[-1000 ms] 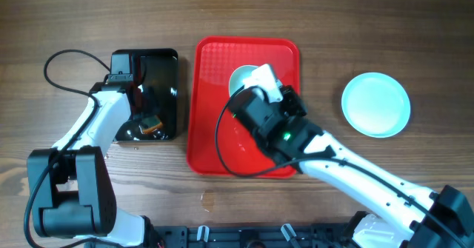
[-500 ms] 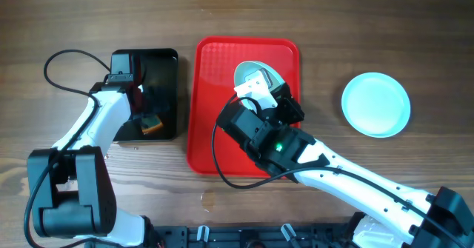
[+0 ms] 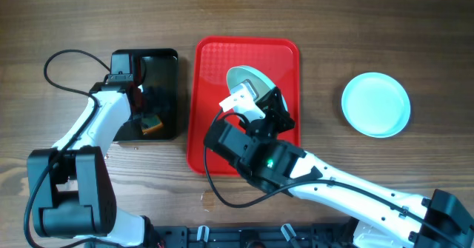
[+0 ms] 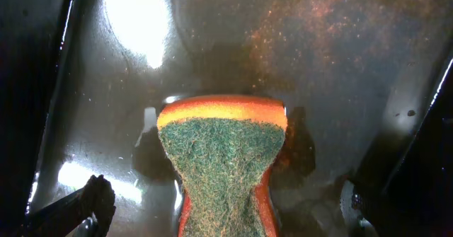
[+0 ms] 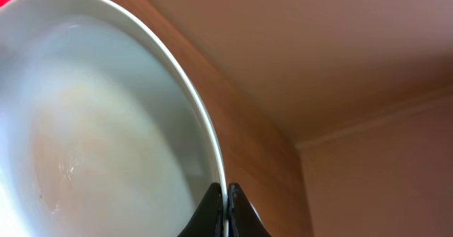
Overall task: Clean dirty plates on tray and stack at the side
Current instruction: 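Lift the plate by its rim with the right gripper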
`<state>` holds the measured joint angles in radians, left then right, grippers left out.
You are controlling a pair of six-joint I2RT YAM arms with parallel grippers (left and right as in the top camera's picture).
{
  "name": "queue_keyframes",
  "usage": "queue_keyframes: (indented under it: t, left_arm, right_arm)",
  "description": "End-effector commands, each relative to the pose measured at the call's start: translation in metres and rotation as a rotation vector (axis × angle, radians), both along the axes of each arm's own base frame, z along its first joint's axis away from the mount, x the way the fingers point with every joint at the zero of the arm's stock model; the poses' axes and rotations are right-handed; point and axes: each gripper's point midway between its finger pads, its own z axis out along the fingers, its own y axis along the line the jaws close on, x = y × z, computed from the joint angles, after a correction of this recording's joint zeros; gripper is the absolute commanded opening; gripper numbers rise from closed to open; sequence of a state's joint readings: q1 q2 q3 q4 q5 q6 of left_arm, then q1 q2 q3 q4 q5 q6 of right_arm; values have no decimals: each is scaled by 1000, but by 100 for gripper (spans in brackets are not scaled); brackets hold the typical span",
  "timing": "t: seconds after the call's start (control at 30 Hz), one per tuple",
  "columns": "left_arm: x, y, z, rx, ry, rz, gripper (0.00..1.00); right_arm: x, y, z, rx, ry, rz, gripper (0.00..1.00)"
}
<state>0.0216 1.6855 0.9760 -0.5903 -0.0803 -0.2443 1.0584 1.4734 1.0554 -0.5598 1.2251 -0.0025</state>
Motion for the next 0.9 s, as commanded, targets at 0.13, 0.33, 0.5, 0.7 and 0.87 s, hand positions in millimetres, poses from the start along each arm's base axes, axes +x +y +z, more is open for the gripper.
queue_keyframes:
  t: [0.13,0.33,0.5,0.7,0.87]
  left_arm:
    - [0,-1,-1,-4,4,-5,100]
    - [0,-1,-1,-4,4,-5,100]
    - [0,-1,-1,-4,4,-5,100]
    - [0,-1,-1,-4,4,-5,100]
    - [0,-1,-1,-4,4,-5,100]
  right_arm:
    - [2,-2,26,-27,-72,-20,4]
    - [3,-2,29,-35,-84,-24,4]
    - [3,-1,30,-24,-88,-25,4]
    - [3,8,19,45,-45,17,4]
    - [10,1,31,47,-101,-29,4]
